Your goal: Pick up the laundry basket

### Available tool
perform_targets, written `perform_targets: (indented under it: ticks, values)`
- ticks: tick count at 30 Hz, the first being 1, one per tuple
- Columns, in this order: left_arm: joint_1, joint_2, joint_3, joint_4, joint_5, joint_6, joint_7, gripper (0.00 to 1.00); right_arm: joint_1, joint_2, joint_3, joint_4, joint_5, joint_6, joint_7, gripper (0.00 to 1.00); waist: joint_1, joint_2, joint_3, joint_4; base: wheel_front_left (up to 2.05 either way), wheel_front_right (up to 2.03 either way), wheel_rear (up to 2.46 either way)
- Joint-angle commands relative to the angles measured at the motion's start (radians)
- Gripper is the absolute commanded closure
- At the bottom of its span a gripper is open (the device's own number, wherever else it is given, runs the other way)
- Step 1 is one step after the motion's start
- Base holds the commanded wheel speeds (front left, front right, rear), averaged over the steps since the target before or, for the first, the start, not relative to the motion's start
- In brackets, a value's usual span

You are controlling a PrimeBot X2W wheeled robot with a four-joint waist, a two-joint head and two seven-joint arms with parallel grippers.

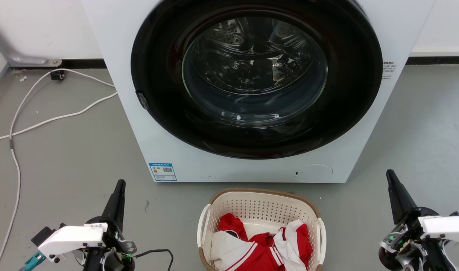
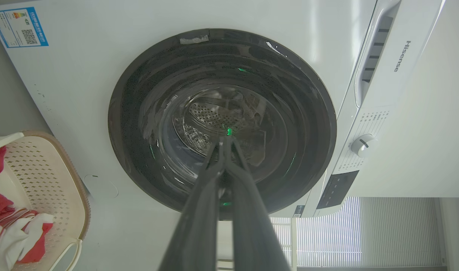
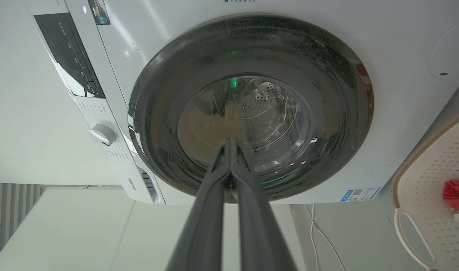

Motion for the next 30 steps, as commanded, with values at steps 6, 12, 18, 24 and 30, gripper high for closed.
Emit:
perform_targets:
  ticks: [6,12,18,24,30]
  values:
    - [-0.012,-0.001,0.003,0.001,0.004,-0.003,0.003,1.0,-0.013,0.003,-0.001,0.001,-0.003,0.003,0.004,1.0,0.0,0.0,0.0,0.0,0.0,0.0,0.0]
    - [-0.012,-0.001,0.004,0.001,0.004,-0.003,0.003,1.0,-0.013,0.003,-0.002,0.001,-0.003,0.003,0.003,1.0,0.0,0.0,0.0,0.0,0.0,0.0,0.0]
    - [-0.012,-0.001,0.004,0.001,0.005,-0.003,0.003,1.0,-0.013,0.003,-0.002,0.001,-0.003,0.003,0.003,1.0,0.0,0.0,0.0,0.0,0.0,0.0,0.0]
    - [0.008,-0.002,-0.002,0.012,0.0,0.001,-0.001,0.0,0.009,0.001,0.001,0.012,0.0,0.0,0.001,0.0,0.0,0.0,0.0,0.0,0.0,0.0,0.0]
    - [0.009,-0.002,-0.036,-0.002,0.01,0.001,-0.031,0.0,0.022,0.001,0.019,-0.007,-0.008,0.0,-0.029,0.0,0.0,0.0,0.0,0.0,0.0,0.0,0.0]
